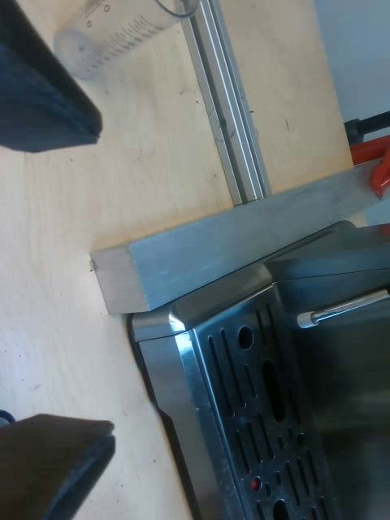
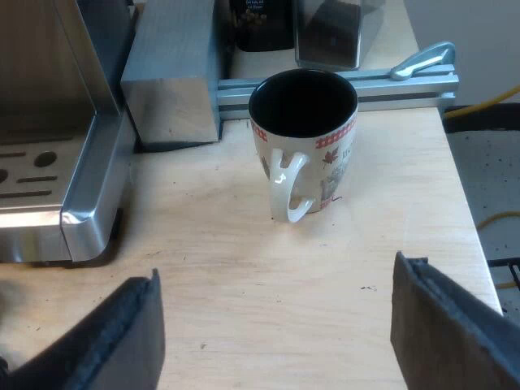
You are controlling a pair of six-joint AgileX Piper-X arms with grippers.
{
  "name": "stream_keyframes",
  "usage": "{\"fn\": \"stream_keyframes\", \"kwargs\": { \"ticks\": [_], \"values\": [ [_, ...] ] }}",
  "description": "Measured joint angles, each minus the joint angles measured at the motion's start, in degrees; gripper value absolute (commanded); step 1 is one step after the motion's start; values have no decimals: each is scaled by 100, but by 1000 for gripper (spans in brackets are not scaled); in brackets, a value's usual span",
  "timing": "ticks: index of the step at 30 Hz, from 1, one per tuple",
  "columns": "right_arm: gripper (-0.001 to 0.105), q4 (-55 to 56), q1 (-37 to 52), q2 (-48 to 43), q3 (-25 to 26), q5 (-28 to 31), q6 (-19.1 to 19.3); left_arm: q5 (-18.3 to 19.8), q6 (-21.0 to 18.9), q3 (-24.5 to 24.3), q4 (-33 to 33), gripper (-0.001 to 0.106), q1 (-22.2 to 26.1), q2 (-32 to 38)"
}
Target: Put the handle in the coffee machine
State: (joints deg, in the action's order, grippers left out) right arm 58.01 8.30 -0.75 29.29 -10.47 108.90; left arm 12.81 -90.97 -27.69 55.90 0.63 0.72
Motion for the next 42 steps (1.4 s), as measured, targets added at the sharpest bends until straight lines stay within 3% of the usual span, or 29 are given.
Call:
{"fn": "stream_keyframes", "kwargs": {
  "ticks": [3,8,9,15,20,22,25,28,34,39,42],
  "values": [
    [62,0,0,0,0,0,0,116,0,0,0,70,0,0],
    [62,0,0,0,0,0,-11,813,0,0,-34,70,0,0],
    [62,-56,0,0,0,0,-64,1150,0,0,-23,70,0,0],
    [62,-104,-40,173,295,-29,-308,1646,0,-380,172,75,0,-39],
    [62,334,-374,870,825,-305,-372,2165,0,-894,171,75,0,-767],
    [62,679,-594,1333,1053,-369,-372,2608,0,-1036,171,75,0,-1204],
    [62,965,-868,1897,1329,-513,-218,2815,87,-1211,185,75,0,-1746],
    [62,1174,-1154,2401,1601,-558,-84,2867,556,-1325,185,75,-72,-2139],
    [62,1296,-1694,3152,1907,-575,-8,2888,920,-1388,185,75,-451,-2629],
    [62,1347,-2434,3829,2081,-324,-8,2855,1154,-1388,187,75,-1255,-3003],
    [62,1333,-2912,4222,2098,16,-92,2504,1256,-1388,17,75,-1742,-3197]
  ]
}}
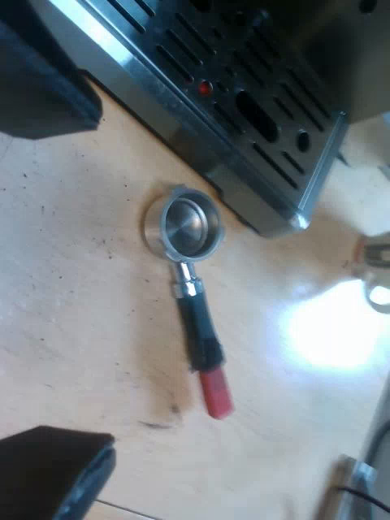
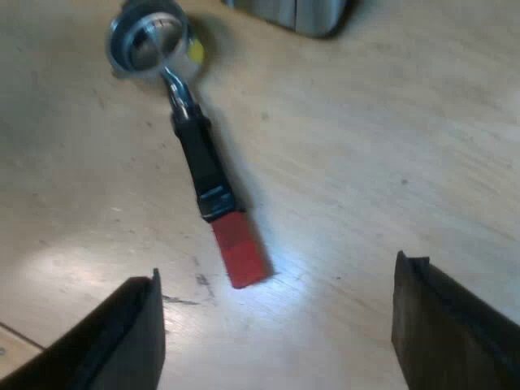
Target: Put the handle in the coffee machine
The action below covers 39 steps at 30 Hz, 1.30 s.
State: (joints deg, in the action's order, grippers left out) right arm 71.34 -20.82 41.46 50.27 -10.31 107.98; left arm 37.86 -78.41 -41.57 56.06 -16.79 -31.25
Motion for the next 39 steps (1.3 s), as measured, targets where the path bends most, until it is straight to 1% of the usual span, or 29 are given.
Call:
{"fn": "stream_keyframes", "kwargs": {
  "ticks": [1,2,3,6,7,8,10,13,14,15,16,17,19,20,21,23,24,25,26,29,31,36,39],
  "values": [
    [62,3,-187,141,0,162,-28,-110,15,0,-32,75,-185,-80],
    [62,-11,-277,211,0,248,-54,-128,20,0,-55,75,-249,-111],
    [62,-29,-419,326,0,382,-106,-168,30,0,-97,76,-466,-208],
    [62,-89,-706,589,0,627,-206,-315,42,0,-246,83,-865,-438],
    [62,-139,-828,711,0,720,-268,-347,42,0,-337,83,-1009,-550],
    [62,-164,-865,758,0,742,-285,-370,42,0,-387,83,-1063,-615],
    [62,-245,-940,934,0,863,-417,-494,42,0,-538,83,-1336,-874],
    [61,-365,-942,1144,0,942,-507,-614,42,26,-814,83,-1571,-1252],
    [60,-426,-942,1230,0,957,-526,-619,42,31,-854,83,-1592,-1298],
    [55,-501,-942,1331,0,971,-563,-622,42,31,-955,83,-1640,-1424],
    [47,-545,-942,1429,0,968,-576,-622,42,31,-1055,83,-1658,-1537],
    [44,-568,-942,1478,0,968,-585,-638,42,31,-1129,83,-1658,-1589],
    [25,-601,-942,1691,0,968,-612,-667,0,31,-1311,83,-1658,-1767],
    [25,-599,-942,1714,0,968,-626,-673,-7,31,-1345,83,-1658,-1821],
    [20,-599,-942,1735,0,968,-626,-684,-6,31,-1400,83,-1658,-1938],
    [17,-626,-942,1978,0,968,-641,-690,-6,31,-1464,83,-1658,-2051],
    [10,-637,-942,2005,0,968,-639,-709,-6,31,-1491,83,-1658,-2085],
    [0,-637,-942,2005,0,968,-639,-718,-6,31,-1579,83,-1699,-2114],
    [0,-642,-942,2036,0,968,-639,-728,-6,31,-1599,83,-1719,-2120],
    [0,-763,-942,2504,13,968,-639,-765,-6,31,-1870,83,-1968,-2212],
    [0,-862,-942,2953,10,985,-639,-901,-6,31,-1912,83,-2080,-2328],
    [0,-1108,-942,3471,10,984,-639,-1173,-6,41,-2025,83,-2115,-2610],
    [0,-1132,-1003,3710,10,995,-639,-1216,-6,70,-2024,83,-2115,-2694]
  ]
}}
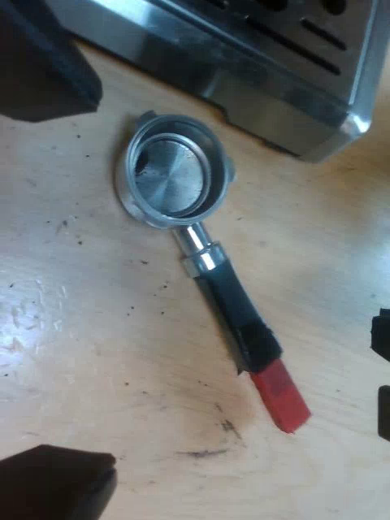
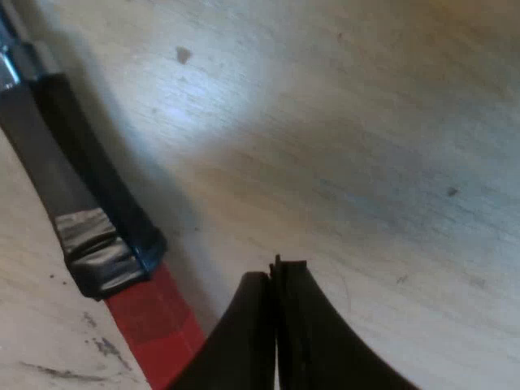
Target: Put the handle in the coffee machine
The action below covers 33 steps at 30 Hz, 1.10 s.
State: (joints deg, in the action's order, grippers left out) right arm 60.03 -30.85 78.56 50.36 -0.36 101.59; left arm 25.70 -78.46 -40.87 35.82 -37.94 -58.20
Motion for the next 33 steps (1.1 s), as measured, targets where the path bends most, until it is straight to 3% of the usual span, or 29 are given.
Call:
{"fn": "stream_keyframes", "kwargs": {
  "ticks": [5,10,23,33],
  "values": [
    [0,-86,-271,542,0,0,0,-9,0,17,0,83,0,-13],
    [0,-398,-626,1078,0,36,-33,-294,0,71,265,83,0,-13],
    [0,-779,-1345,1295,0,-278,-402,-353,0,71,439,83,68,-13],
    [0,-1557,-2011,1341,30,-627,-959,-395,289,71,1101,83,1070,346]
  ]
}}
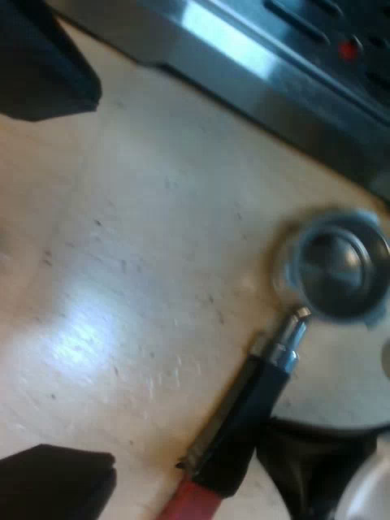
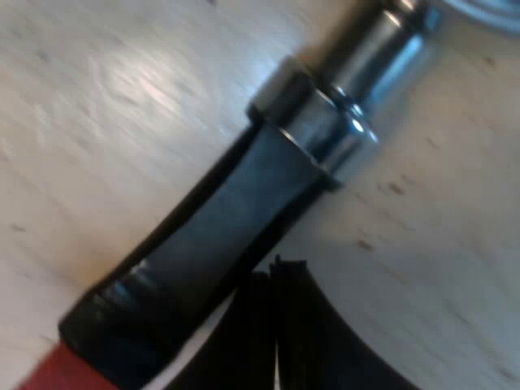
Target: Put the handle in the coffee machine
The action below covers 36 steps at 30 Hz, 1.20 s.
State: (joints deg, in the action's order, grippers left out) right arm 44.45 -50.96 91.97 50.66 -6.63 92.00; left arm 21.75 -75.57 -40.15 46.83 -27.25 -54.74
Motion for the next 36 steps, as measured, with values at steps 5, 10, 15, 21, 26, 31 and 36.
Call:
{"fn": "stream_keyframes", "kwargs": {
  "ticks": [5,10,15,21,26,31,36],
  "values": [
    [0,-122,-132,339,189,-142,-98,1,97,0,313,83,279,267],
    [0,-302,-373,740,685,-169,-281,1,123,0,456,83,282,568],
    [0,-626,-418,1012,1053,-209,-653,1,120,0,754,83,282,835],
    [0,-749,-418,1092,1207,-202,-1070,1,129,0,842,83,282,916],
    [0,-619,-418,1053,1207,-206,-1341,1,257,0,842,82,282,916],
    [0,-81,-418,562,1207,-23,-1380,22,256,0,772,82,282,916],
    [0,364,-418,-161,1207,324,-1475,515,284,0,560,82,282,916]
  ]
}}
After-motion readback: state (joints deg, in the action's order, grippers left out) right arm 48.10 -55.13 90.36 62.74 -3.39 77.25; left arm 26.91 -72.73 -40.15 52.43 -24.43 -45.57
